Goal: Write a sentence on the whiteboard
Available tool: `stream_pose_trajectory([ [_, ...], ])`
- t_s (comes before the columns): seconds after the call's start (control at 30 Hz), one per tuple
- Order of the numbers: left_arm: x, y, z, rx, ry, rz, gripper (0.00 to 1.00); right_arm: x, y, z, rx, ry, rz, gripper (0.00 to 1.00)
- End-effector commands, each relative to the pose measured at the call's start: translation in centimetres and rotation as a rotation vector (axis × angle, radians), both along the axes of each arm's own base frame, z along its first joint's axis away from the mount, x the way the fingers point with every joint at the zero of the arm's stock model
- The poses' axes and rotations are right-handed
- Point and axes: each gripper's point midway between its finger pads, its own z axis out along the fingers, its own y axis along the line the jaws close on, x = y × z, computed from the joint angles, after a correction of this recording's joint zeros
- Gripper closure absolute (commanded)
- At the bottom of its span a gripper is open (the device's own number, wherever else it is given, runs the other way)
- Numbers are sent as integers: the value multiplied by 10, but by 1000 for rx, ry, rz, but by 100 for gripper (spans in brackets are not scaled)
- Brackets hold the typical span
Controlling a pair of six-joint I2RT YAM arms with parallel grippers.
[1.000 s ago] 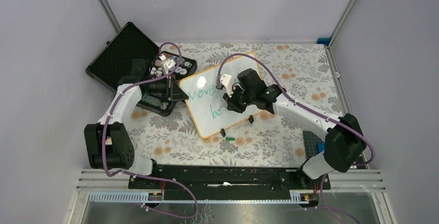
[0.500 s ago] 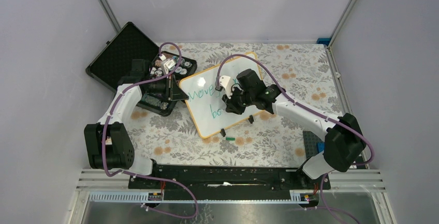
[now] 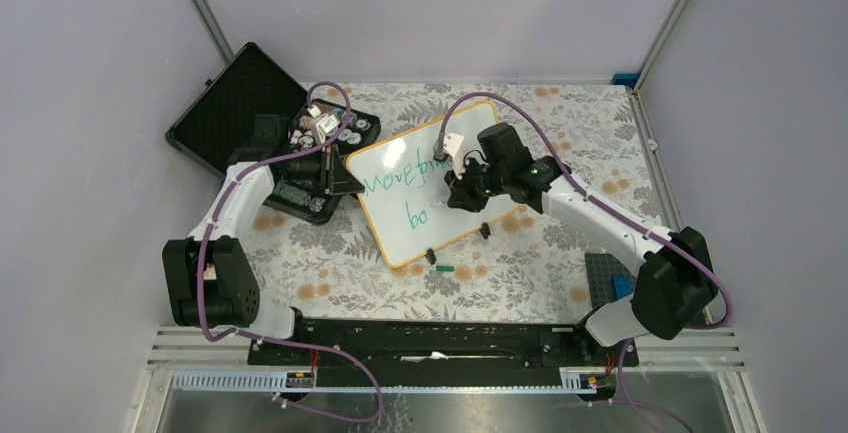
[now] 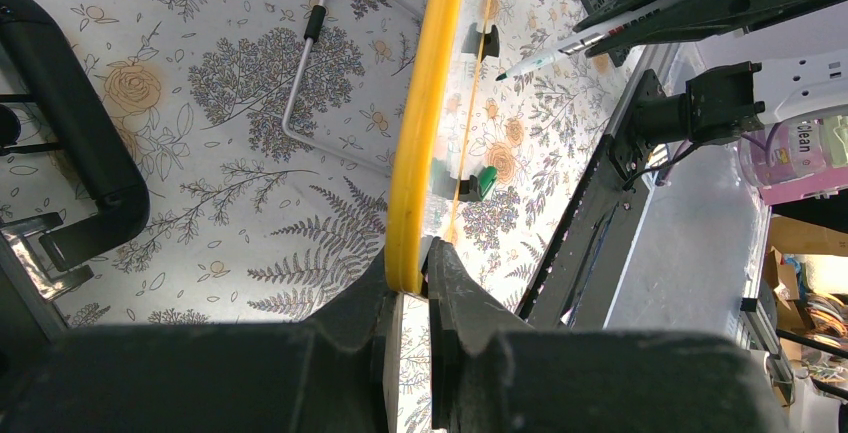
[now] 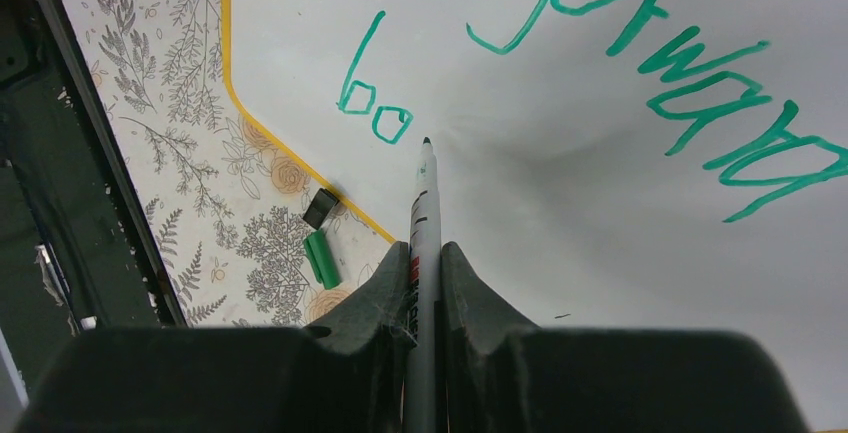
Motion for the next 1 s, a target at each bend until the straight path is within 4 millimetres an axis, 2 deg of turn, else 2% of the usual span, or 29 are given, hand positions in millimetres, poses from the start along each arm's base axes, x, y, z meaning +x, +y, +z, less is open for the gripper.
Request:
stream_pose_trajectory([
  [0.0, 16, 11, -8, 104, -128, 12, 100, 13, 12, 25, 60, -54, -9, 100],
  [0.43, 16, 10, -7, 104, -129, 12, 100, 24, 17, 29, 69, -75, -28, 100],
  [0.73, 15, 11, -8, 108, -131, 13, 100, 29, 18, 16, 45, -65, -31, 100],
  [0.97, 15, 11, -8, 106, -129, 13, 100, 19, 12, -1, 18, -34, -21, 100],
])
